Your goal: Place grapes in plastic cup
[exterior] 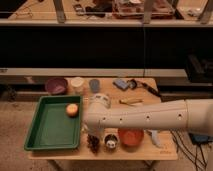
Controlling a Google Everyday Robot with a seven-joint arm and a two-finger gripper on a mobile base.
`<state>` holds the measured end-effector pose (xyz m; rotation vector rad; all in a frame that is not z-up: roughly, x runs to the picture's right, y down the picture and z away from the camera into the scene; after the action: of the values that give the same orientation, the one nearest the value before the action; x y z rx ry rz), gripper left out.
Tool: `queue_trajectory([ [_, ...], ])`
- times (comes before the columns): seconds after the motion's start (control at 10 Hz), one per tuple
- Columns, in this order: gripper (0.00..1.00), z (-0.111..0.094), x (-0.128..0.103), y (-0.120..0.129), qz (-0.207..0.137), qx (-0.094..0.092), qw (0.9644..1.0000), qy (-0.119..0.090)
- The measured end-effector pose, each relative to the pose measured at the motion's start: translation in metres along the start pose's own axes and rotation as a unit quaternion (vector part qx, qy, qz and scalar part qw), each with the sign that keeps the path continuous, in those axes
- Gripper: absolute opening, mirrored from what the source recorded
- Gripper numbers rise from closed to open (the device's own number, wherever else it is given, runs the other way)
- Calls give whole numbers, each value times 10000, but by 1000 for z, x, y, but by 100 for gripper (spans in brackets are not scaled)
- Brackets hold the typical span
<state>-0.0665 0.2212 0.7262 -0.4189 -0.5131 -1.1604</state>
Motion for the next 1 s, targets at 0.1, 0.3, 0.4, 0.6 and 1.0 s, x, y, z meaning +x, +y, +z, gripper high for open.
queue_trajectory([
  [0.1,65,3,0,1,-24,9,10000,-5],
  [0.3,65,10,1,4,-68,27,10000,-18],
  [0.4,65,13,1,5,-88,17,10000,-30],
  [0.6,65,22,1,5,-123,-7,9999,-100],
  [1.0,65,38,-5,11,-112,-46,9997,-208],
])
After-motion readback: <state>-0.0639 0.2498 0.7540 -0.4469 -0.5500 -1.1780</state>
